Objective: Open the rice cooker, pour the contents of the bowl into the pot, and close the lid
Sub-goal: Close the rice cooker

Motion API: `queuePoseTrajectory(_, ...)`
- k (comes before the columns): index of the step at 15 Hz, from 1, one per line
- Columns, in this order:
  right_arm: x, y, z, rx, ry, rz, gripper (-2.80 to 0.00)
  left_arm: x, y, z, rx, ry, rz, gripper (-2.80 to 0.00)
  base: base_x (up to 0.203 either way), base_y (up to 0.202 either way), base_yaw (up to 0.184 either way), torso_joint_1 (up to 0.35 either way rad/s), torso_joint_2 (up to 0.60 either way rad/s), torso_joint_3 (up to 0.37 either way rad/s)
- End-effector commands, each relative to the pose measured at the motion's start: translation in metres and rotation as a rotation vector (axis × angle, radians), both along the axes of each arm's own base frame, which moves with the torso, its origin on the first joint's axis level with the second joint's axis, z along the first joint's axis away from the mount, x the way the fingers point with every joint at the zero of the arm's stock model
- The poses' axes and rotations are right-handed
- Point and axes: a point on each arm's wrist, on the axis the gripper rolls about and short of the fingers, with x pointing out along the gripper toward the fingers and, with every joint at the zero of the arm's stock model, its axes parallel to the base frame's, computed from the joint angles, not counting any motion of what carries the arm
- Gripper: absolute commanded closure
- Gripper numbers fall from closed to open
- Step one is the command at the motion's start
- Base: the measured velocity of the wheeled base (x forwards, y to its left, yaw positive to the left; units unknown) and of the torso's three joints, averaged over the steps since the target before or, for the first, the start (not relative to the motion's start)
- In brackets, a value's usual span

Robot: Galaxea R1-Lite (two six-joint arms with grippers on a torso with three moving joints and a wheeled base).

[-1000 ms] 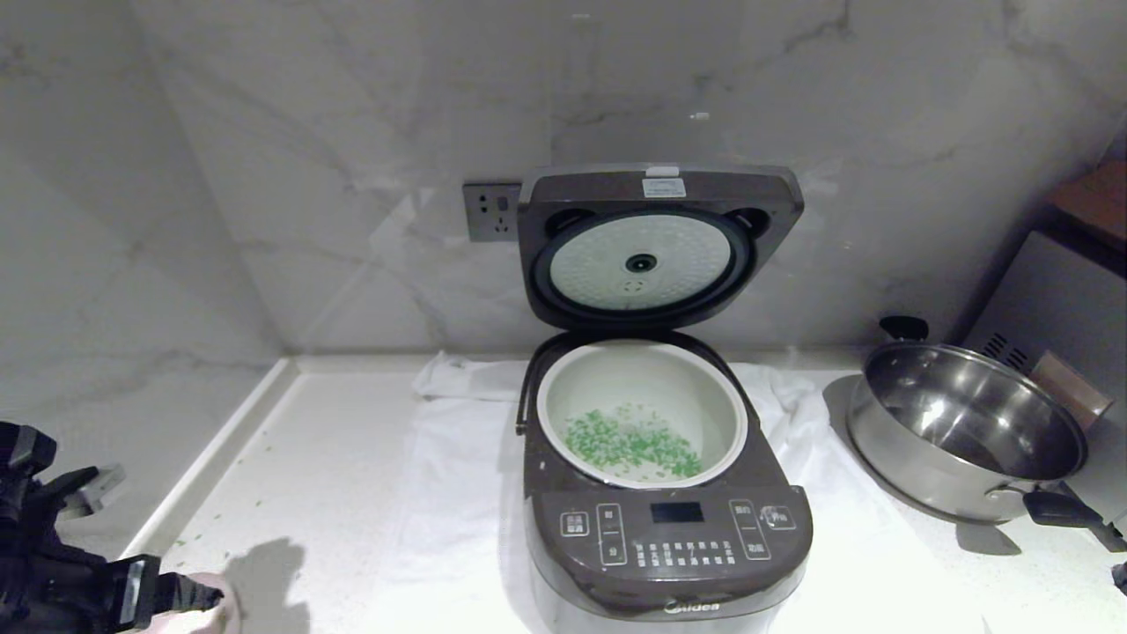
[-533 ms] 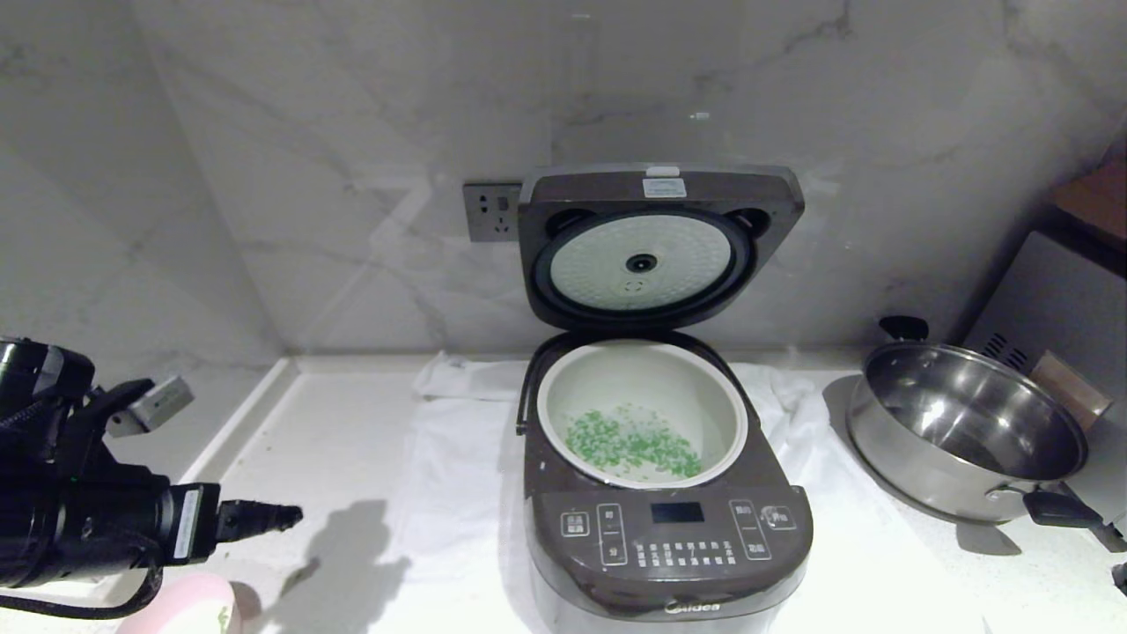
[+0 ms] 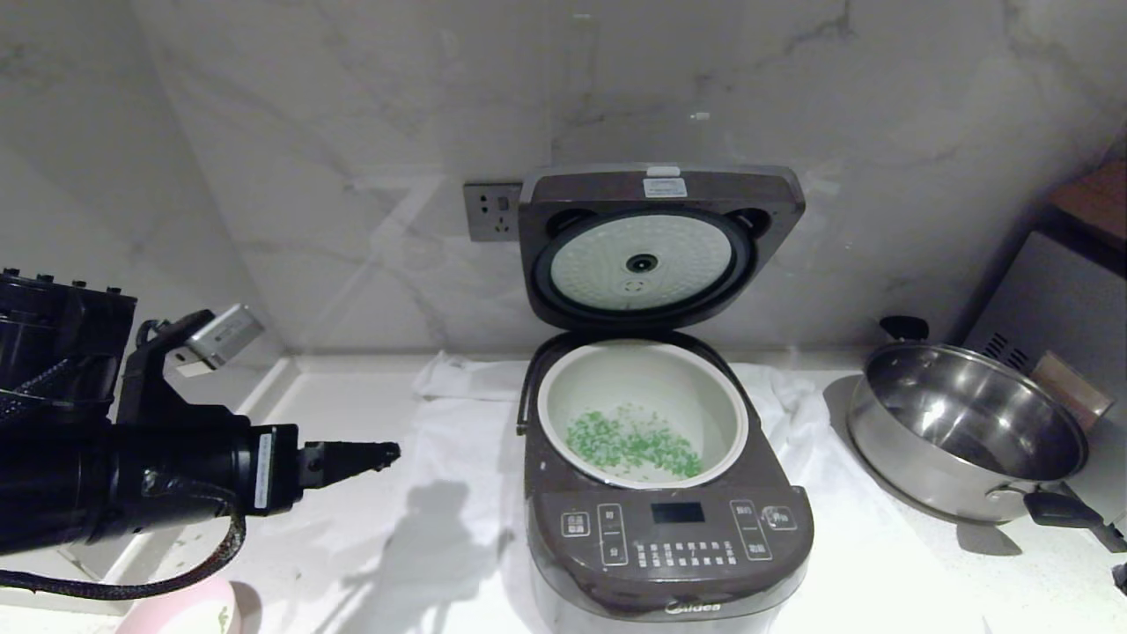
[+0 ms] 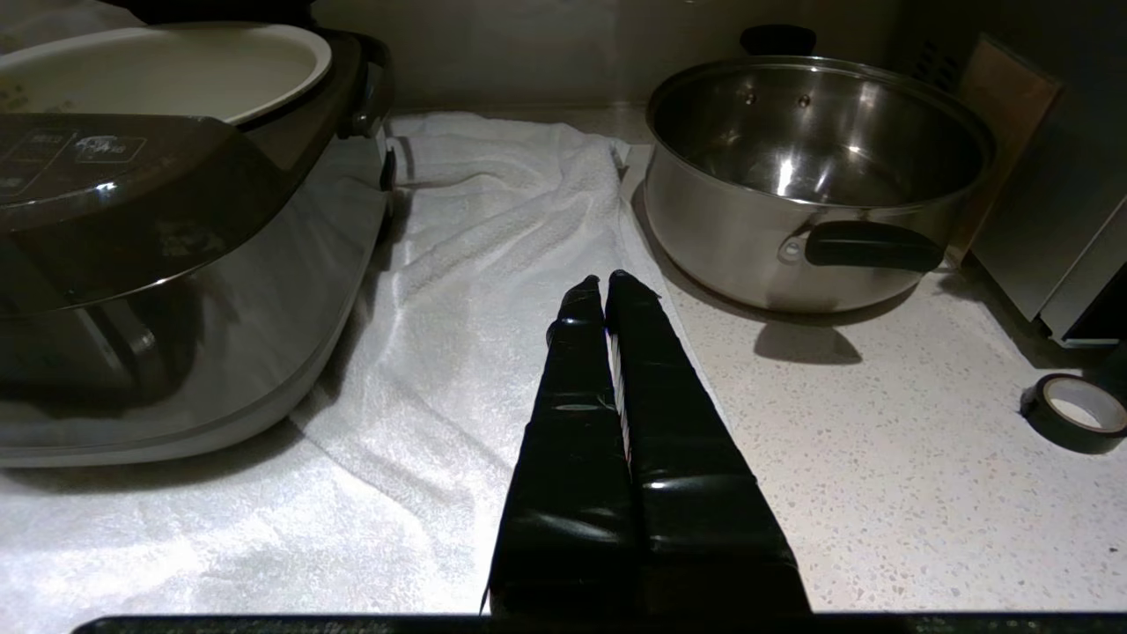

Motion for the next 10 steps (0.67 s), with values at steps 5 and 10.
queuePoseTrajectory(5, 0.000, 0.000, 0.000, 0.000, 0.002, 0.000, 0.00, -0.007, -0.018, 0.030, -0.065, -0.091, -0.069, -2.80, 0.000, 0.000, 0.000, 0.000, 0.00, 0.000)
queuePoseTrajectory(10, 0.000, 0.000, 0.000, 0.001, 0.002, 0.000, 0.00, 0.003, -0.028, 0.045, -0.028, -0.154, -0.014, 0.00, 0.000, 0.000, 0.000, 0.000, 0.00, 0.000)
